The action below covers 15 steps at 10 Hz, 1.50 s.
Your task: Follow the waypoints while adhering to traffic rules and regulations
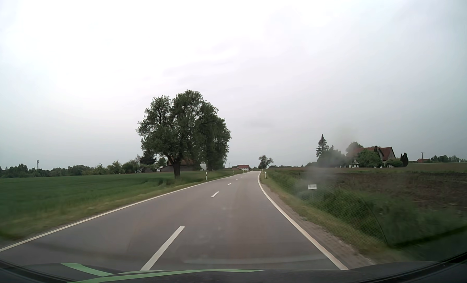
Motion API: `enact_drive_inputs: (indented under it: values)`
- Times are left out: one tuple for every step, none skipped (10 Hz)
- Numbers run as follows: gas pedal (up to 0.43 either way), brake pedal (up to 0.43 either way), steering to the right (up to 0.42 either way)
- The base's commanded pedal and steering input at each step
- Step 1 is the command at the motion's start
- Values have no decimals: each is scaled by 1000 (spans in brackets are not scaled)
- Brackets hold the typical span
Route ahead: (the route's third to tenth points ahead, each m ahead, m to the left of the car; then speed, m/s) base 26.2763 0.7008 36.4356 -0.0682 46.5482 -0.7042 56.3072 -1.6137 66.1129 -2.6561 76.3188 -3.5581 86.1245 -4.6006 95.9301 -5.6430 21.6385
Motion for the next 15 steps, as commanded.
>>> enact_drive_inputs:
  values:
    - [150,0,15]
    - [150,0,14]
    - [150,0,14]
    - [150,0,14]
    - [150,0,14]
    - [150,0,14]
    - [150,0,13]
    - [150,0,14]
    - [150,0,13]
    - [150,0,12]
    - [150,0,12]
    - [150,0,12]
    - [150,0,11]
    - [150,0,10]
    - [150,0,10]
